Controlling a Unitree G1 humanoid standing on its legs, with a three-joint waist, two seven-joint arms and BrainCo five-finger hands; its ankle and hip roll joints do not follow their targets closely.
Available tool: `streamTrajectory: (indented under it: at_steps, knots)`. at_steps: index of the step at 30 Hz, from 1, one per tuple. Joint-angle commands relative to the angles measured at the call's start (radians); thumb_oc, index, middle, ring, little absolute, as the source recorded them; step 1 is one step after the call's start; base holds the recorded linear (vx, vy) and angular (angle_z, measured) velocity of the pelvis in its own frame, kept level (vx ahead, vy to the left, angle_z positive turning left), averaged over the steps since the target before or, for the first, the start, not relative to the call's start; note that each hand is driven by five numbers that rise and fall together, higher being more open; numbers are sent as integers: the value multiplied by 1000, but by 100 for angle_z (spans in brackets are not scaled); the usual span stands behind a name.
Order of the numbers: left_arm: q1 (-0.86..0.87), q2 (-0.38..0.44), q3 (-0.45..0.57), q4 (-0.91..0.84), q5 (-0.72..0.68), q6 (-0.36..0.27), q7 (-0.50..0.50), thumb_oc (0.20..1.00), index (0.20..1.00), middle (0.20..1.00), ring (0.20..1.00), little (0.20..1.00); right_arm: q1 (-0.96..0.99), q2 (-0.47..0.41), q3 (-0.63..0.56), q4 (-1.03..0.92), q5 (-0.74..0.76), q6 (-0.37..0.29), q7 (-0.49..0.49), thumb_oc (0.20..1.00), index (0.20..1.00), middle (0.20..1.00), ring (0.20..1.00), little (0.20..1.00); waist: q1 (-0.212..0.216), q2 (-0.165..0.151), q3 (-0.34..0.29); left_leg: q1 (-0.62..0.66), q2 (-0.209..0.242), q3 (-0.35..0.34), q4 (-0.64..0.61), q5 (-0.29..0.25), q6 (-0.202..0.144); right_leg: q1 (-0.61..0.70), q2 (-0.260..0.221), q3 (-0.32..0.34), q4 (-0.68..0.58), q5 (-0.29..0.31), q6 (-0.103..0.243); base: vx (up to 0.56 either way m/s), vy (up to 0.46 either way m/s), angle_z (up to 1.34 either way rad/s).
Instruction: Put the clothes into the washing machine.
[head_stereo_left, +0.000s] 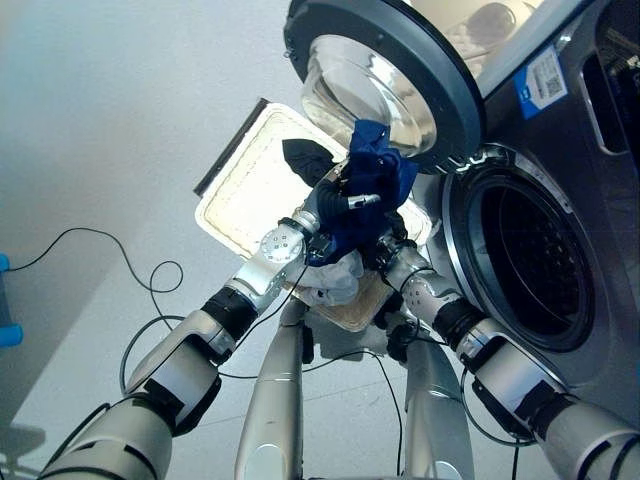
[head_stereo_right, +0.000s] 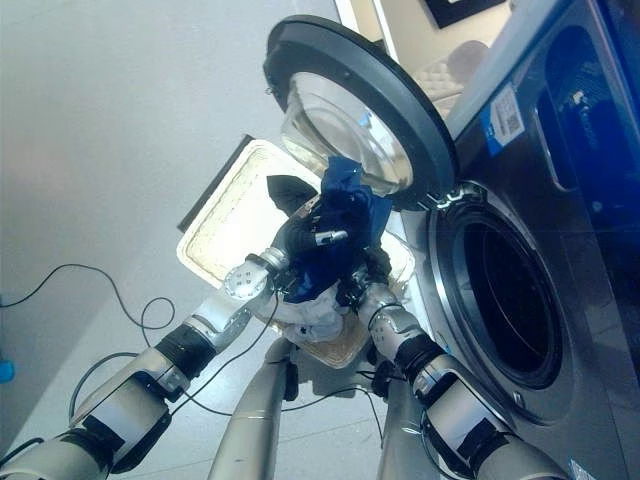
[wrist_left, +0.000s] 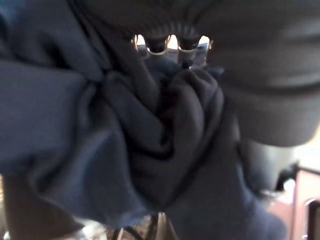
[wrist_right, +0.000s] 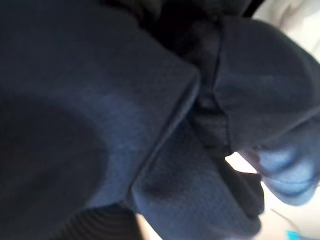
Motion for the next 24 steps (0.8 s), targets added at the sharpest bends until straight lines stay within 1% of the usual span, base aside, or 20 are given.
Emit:
streamTrajectory:
  at_steps: [1, 2, 4, 6, 10, 12, 16, 17, 18, 20, 22, 24]
  knots:
    - [19, -63, 21, -4, 55, -41, 27, 1000, 1000, 1000, 1000, 1000, -53, 7, -72, -41, 81, -117, 44, 200, 200, 200, 200, 200, -8, 67, -29, 0, -66, 67, -5, -50, -5, 12, 61, 3, -65, 50, 109, -28, 113, -23]
    - [28, -61, 32, 3, 59, -59, 42, 1000, 1000, 1000, 1000, 1000, -32, 7, -82, -33, 88, -140, 62, 200, 200, 200, 200, 200, -15, 66, -29, -2, -63, 74, -7, -51, -7, 11, 65, 8, -70, 50, 110, -27, 87, -29]
    - [41, -61, 62, 11, 62, -82, 59, 1000, 1000, 1000, 1000, 1000, -7, 3, -111, -1, 134, -160, 89, 200, 200, 200, 200, 200, -28, 66, -29, -5, -55, 94, -14, -51, -12, 6, 73, 18, -82, 51, 110, -52, 121, -42]
    - [51, -59, 81, 18, 65, -104, 75, 1000, 1000, 1000, 1000, 1000, 8, -2, -129, 17, 157, -163, 103, 200, 200, 200, 200, 200, -36, 66, -29, -6, -49, 106, -22, -50, -18, 2, 78, 23, -93, 53, 111, -51, 91, -35]
    - [60, -53, 103, 24, 64, -117, 100, 1000, 1000, 1000, 1000, 1000, 27, -8, -156, 37, 195, -164, 122, 200, 200, 200, 200, 200, -46, 66, -29, -9, -42, 117, -24, -51, -23, -4, 84, 32, -93, 49, 112, -29, 63, -19]
    - [71, -50, 124, 36, 61, -140, 127, 1000, 1000, 1000, 1000, 1000, 54, -7, -184, 46, 235, -172, 133, 200, 200, 200, 200, 200, -55, 65, -29, -13, -35, 125, -23, -53, -27, -11, 89, 42, -91, 46, 113, -16, 61, -16]
    - [87, -53, 144, 44, 55, -170, 161, 1000, 1000, 1000, 1000, 1000, 75, -8, -214, 65, 281, -183, 149, 200, 200, 200, 200, 200, -60, 64, -29, -13, -31, 131, -24, -55, -29, -12, 93, 47, -93, 44, 114, -4, 42, -14]
    - [99, -57, 160, 44, 59, -187, 189, 1000, 1000, 1000, 1000, 1000, 87, -7, -242, 77, 305, -197, 152, 200, 200, 200, 200, 200, -63, 64, -29, -10, -29, 136, -28, -56, -31, -9, 96, 50, -98, 42, 114, -1, 46, -14]
    - [101, -58, 161, 44, 60, -187, 190, 1000, 1000, 1000, 1000, 1000, 88, -7, -246, 79, 306, -195, 155, 200, 200, 200, 200, 200, -63, 64, -29, -10, -28, 136, -28, -56, -31, -9, 96, 50, -97, 42, 114, -2, 50, -12]
    - [111, -57, 175, 45, 59, -204, 221, 1000, 1000, 1000, 1000, 1000, 98, -9, -277, 93, 342, -213, 156, 200, 200, 200, 200, 200, -65, 66, -29, -7, -27, 139, -32, -57, -33, -7, 98, 51, -99, 40, 115, 2, 33, -9]
    - [122, -61, 202, 54, 53, -230, 269, 1000, 1000, 1000, 1000, 1000, 103, -10, -318, 115, 375, -226, 156, 200, 200, 200, 200, 200, -65, 68, -29, -6, -26, 142, -36, -57, -35, -7, 99, 51, -98, 37, 116, 5, 26, -11]
    - [128, -62, 214, 56, 52, -244, 299, 1000, 1000, 1000, 1000, 1000, 105, -10, -336, 120, 376, -236, 149, 200, 200, 200, 200, 200, -66, 69, -29, -7, -25, 141, -35, -58, -35, -9, 98, 51, -96, 36, 116, 5, 2, -8]
